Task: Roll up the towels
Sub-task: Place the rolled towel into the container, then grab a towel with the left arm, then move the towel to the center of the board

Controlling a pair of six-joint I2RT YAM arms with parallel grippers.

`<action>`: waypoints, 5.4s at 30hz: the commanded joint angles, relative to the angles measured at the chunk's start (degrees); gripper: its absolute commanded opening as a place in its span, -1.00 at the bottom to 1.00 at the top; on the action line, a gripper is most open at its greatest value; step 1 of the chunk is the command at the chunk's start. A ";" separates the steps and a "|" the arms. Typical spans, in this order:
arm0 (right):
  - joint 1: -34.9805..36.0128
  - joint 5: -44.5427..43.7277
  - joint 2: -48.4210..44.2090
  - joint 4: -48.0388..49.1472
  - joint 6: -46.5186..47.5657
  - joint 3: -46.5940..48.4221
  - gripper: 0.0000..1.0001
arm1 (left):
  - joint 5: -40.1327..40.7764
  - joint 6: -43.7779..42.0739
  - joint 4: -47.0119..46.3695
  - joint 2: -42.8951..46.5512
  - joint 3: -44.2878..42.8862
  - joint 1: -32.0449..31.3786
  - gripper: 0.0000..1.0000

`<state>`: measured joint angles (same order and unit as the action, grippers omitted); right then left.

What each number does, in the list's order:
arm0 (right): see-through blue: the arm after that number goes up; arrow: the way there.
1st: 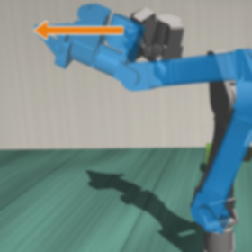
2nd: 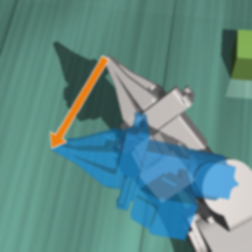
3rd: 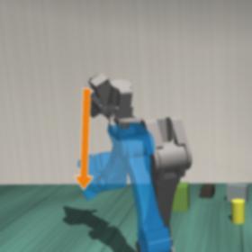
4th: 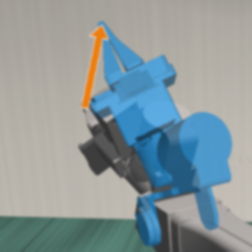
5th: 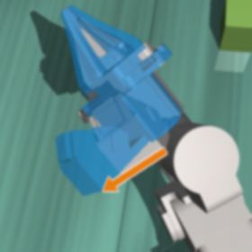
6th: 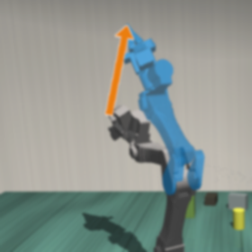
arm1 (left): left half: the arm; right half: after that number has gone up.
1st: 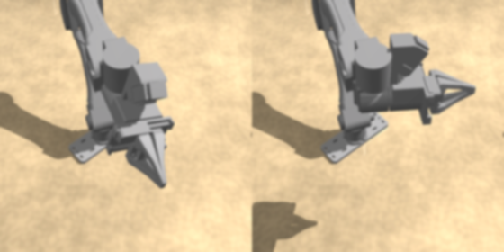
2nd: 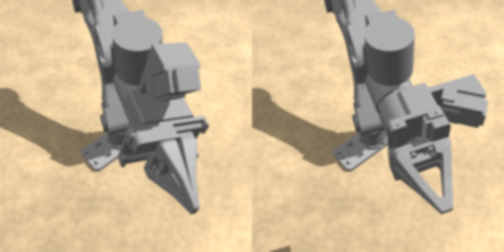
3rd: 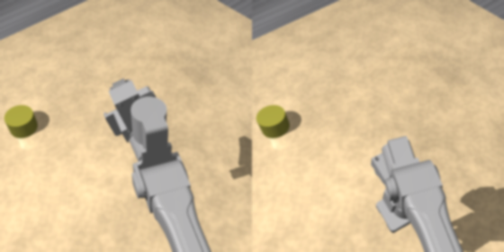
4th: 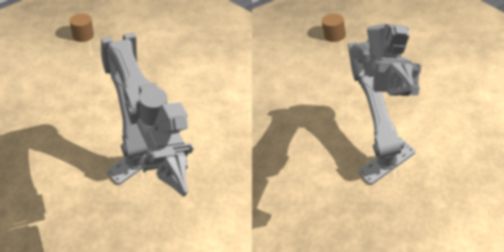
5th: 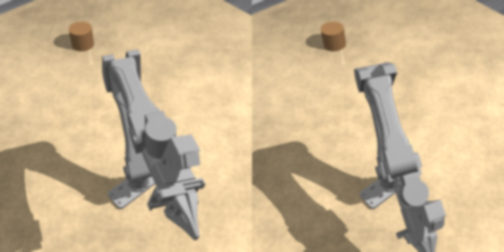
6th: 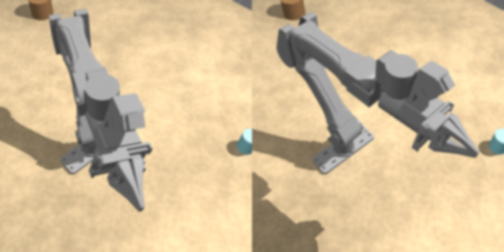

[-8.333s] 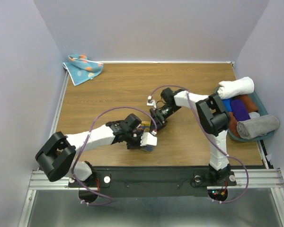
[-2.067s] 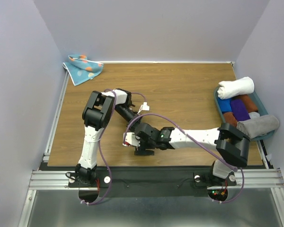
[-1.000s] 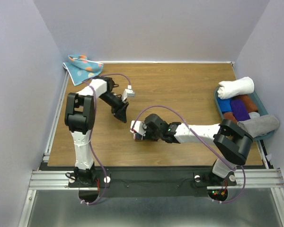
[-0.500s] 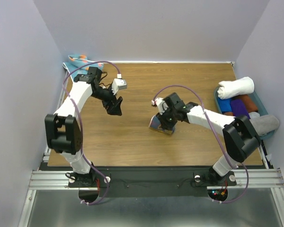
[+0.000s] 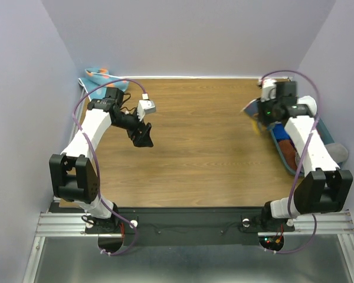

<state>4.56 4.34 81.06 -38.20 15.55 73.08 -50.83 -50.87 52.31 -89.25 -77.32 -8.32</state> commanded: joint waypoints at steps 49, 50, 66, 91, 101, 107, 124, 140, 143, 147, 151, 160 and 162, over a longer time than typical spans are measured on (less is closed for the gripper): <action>-34.88 -9.79 19.05 13.68 24.97 3.82 0.51 | -1.12 0.60 1.04 2.07 0.94 -0.30 0.97; -34.88 -9.70 18.96 13.24 24.88 4.26 0.53 | -1.03 0.60 1.04 2.07 0.94 -0.21 0.97; -33.74 -0.21 14.75 -4.16 21.72 20.61 1.00 | 10.28 19.39 -19.40 4.87 -1.78 3.91 0.97; -11.24 18.51 8.69 -11.11 -1.84 12.97 1.00 | 30.62 28.99 -28.50 -37.36 -39.21 17.10 0.64; -11.24 18.51 6.57 -10.14 -2.54 6.90 1.00 | 35.10 29.34 -29.99 -49.43 -50.73 20.18 0.61; -11.32 18.51 6.57 -9.88 -3.25 6.46 1.00 | 35.45 27.50 -27.88 -53.83 -55.22 21.68 0.61; -11.24 20.44 4.73 -11.11 -3.51 7.43 0.82 | 29.56 21.96 -15.41 -54.56 -53.04 21.06 -0.81; -11.06 29.86 0.43 -11.55 -5.36 7.69 0.51 | 9.44 26.76 7.01 -26.94 -61.42 -1.08 -1.00; -11.15 29.15 -0.63 -11.81 -5.18 7.78 0.51 | 7.85 32.65 3.34 -24.93 -69.80 -1.09 -1.00; -11.15 28.97 -1.07 -12.43 -4.57 8.04 0.51 | 5.13 38.80 -12.61 -15.62 -58.78 1.45 -1.00; -11.15 29.59 -0.99 -12.61 -4.21 8.13 0.51 | 9.86 50.06 -24.07 -9.46 -56.62 7.50 -1.00; -11.15 31.08 0.33 -12.61 -3.51 8.31 0.51 | 10.12 53.25 -32.01 -4.71 -57.61 12.01 -1.00; -11.06 31.34 0.42 -12.61 -3.51 8.13 0.51 | 11.18 51.23 -31.75 -3.13 -54.45 9.22 -1.00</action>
<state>-6.74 33.80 81.25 -50.65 11.16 79.77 -40.21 1.02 24.97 -96.40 -134.47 4.54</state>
